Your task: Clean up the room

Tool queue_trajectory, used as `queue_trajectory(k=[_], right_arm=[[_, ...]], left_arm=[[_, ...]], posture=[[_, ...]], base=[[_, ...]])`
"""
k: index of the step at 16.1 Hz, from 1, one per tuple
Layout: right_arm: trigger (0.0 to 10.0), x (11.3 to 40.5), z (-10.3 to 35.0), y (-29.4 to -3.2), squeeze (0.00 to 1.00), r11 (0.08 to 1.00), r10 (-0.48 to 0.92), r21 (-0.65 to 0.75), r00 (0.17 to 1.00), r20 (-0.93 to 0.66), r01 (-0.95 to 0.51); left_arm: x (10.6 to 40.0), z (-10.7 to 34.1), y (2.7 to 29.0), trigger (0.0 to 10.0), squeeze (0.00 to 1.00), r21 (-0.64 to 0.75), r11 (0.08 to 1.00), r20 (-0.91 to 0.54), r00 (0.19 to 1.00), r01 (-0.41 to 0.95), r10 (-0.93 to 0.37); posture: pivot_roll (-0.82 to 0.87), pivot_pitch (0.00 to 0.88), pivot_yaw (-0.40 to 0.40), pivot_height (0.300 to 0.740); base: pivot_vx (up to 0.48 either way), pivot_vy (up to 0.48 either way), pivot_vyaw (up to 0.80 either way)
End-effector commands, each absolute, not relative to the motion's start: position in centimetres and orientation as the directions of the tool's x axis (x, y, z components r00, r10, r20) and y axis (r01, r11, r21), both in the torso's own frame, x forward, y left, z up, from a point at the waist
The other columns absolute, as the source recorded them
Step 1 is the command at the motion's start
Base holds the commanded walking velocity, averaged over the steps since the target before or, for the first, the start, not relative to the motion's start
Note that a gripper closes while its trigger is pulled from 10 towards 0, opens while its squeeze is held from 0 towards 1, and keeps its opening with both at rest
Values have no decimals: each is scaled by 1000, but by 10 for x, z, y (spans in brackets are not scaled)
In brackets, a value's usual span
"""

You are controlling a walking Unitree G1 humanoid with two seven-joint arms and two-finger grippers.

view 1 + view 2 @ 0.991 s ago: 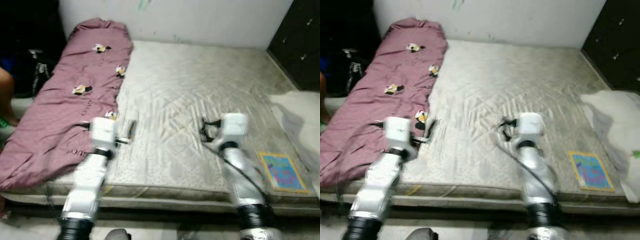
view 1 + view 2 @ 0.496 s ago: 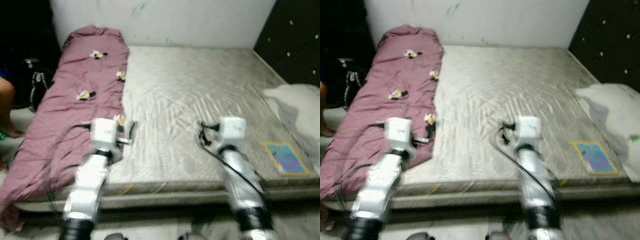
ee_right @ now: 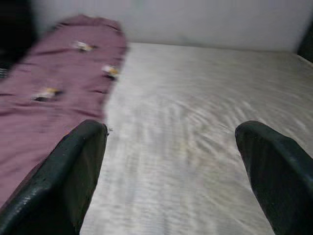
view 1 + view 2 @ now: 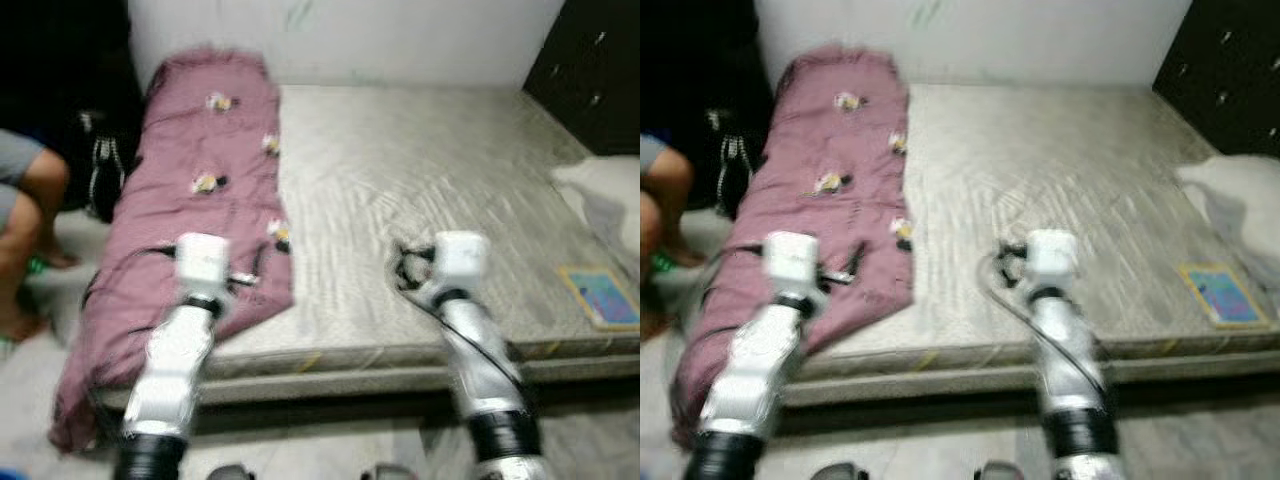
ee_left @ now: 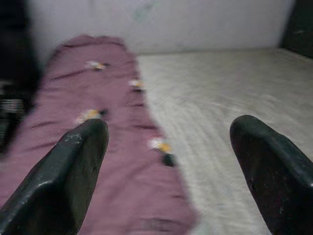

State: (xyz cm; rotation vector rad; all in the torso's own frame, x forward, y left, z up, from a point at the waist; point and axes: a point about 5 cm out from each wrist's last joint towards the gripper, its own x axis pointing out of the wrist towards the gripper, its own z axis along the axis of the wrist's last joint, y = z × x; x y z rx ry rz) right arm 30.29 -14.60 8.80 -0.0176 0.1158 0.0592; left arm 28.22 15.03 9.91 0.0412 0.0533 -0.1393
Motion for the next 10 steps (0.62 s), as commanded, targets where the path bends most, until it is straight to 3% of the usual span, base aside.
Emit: queue_trajectory(k=[1,10], right_arm=[[10000,303,90,-159,0,999,22,-34,994,-111,-26],[10000,303,84,-151,0,996,86,-24,984,-155,-90]], left_arm=[[283,102,140,10000,0,19,987,-40,986,161,-160],[282,102,140,10000,0,33,988,-35,988,148,-147]], posture=[[-78,0,-24,740],[-77,0,-29,740]], base=[[0,465,0],[0,465,0]])
